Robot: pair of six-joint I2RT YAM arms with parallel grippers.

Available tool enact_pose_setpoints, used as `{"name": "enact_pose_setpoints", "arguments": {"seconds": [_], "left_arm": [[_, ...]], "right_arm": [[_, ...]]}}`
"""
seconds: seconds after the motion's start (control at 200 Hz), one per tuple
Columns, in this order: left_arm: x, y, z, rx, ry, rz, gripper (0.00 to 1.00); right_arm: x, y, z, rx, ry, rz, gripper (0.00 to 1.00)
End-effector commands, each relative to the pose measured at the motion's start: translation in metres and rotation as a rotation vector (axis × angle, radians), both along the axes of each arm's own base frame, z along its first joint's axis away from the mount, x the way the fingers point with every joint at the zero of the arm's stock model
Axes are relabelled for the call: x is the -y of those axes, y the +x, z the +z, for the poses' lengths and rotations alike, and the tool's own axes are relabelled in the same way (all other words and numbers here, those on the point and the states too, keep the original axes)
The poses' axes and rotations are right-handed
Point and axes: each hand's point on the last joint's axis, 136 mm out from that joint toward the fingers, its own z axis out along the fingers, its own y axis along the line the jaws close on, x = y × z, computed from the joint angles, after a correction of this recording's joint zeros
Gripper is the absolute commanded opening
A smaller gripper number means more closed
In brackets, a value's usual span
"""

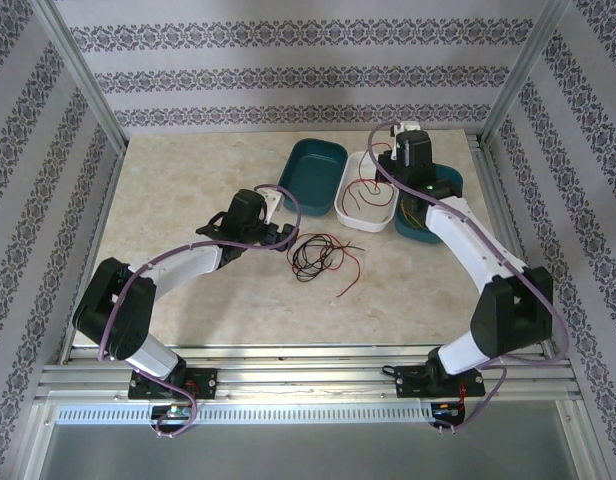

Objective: Untangle the cables

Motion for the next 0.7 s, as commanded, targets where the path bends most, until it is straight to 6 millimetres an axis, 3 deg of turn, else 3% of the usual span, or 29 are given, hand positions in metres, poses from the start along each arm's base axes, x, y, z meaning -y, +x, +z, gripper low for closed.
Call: {"name": "enact_pose_setpoints", "arguments": {"seconds": [0.0,0.29,0.695], "left_arm": [[-0.007,0.004,0.012,0.009,-0.017,0.05,0.99],[-0.01,0.005,0.007,-0.043,-0.003,0.084,0.99],[0.001,0.0,-0.005,-0.13,-0.035,0.052,1.0]], "right_arm": [[0.001,0.012,-0.004,-0.012,0.048,-0.027,0.0],[0.003,0.019,-0.08,-0.254,0.189,-0.052,0.0],[0.009,0.041,-0.138,-0.379,0.184,-0.078,0.14]]}}
